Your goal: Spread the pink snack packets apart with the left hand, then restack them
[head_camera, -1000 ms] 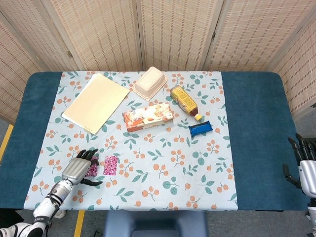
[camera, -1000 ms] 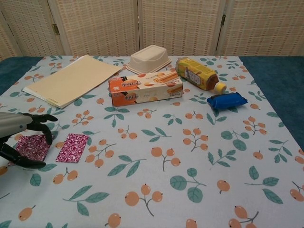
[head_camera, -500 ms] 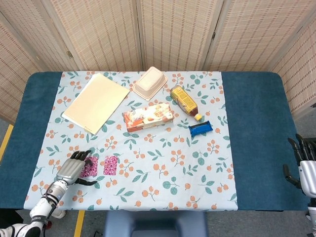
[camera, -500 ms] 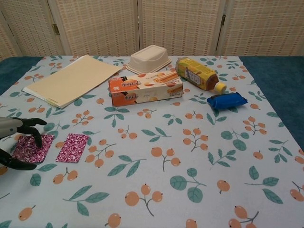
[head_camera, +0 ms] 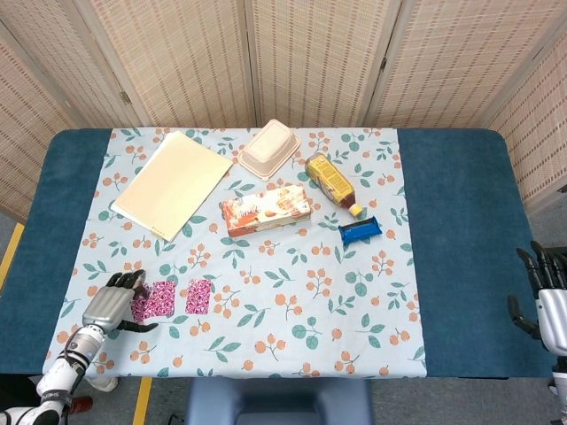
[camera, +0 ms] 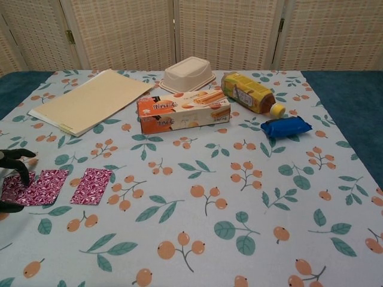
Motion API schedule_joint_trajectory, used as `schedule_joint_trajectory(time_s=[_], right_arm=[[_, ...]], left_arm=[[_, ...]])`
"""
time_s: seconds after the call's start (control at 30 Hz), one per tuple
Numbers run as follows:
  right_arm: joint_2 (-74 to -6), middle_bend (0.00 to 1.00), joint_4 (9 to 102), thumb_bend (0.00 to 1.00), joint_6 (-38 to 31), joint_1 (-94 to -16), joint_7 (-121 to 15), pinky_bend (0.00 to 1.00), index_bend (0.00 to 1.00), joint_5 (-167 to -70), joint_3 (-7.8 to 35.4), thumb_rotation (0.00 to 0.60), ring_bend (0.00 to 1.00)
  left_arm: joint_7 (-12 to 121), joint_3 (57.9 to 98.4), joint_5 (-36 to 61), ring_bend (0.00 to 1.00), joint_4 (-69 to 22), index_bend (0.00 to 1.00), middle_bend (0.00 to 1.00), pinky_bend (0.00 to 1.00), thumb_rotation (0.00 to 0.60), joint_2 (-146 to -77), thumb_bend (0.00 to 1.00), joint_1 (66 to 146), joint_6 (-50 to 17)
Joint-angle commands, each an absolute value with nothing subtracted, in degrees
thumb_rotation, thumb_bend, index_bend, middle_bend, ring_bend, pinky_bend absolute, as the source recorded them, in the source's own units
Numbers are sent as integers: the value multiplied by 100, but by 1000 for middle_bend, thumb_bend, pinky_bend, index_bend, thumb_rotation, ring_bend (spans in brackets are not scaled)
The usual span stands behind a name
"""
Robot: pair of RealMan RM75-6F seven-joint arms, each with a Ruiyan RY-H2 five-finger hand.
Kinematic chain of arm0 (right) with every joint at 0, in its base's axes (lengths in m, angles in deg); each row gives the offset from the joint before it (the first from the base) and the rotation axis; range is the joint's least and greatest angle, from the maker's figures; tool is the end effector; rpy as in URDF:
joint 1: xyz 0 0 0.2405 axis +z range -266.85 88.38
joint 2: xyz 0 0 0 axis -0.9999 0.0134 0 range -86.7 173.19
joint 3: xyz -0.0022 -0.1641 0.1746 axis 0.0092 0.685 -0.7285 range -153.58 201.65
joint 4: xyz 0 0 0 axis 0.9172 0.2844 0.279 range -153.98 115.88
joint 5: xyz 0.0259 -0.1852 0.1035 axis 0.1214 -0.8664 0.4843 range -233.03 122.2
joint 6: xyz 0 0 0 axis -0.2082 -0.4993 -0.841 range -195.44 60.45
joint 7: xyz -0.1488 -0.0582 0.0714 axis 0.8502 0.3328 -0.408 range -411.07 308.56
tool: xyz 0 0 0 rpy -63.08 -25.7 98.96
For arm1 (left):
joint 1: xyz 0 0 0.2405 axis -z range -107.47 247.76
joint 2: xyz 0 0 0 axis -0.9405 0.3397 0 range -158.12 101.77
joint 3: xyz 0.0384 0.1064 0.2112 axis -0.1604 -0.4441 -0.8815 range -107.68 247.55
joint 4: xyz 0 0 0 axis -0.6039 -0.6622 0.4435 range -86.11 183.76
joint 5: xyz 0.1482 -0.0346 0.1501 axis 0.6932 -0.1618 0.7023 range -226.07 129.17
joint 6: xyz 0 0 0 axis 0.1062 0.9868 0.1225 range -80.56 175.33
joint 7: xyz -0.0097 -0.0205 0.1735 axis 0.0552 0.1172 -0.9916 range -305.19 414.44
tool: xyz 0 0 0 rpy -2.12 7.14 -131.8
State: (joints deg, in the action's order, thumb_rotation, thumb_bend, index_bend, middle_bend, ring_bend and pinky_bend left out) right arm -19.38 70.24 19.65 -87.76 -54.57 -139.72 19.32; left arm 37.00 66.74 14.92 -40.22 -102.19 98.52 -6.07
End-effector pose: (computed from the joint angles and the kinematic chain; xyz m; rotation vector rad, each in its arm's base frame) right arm -0.3208 -0.1999 0.1761 1.2895 -0.8782 0.8795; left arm -0.2875 0.2779 0.0145 -1.8217 -1.1050 -0.4579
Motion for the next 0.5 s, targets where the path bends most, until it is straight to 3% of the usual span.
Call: schedule_joint_trajectory(time_s=[0.03,0.5], right_arm=[[-1938,0,7028,497,1975,-8780,-5452,0,73,-13987,1937,600,0],[-1925,0,7035,497,2009,-8817,-5459,0,78,-13992,1949,600,0]], left_arm=[[3731,6663,1506,0,-4041,340,0,0,317,-10173,156,9812,-637],[3592,6559,1834,0,-4360,340,0,0,314,-10118,156,9713,-757]])
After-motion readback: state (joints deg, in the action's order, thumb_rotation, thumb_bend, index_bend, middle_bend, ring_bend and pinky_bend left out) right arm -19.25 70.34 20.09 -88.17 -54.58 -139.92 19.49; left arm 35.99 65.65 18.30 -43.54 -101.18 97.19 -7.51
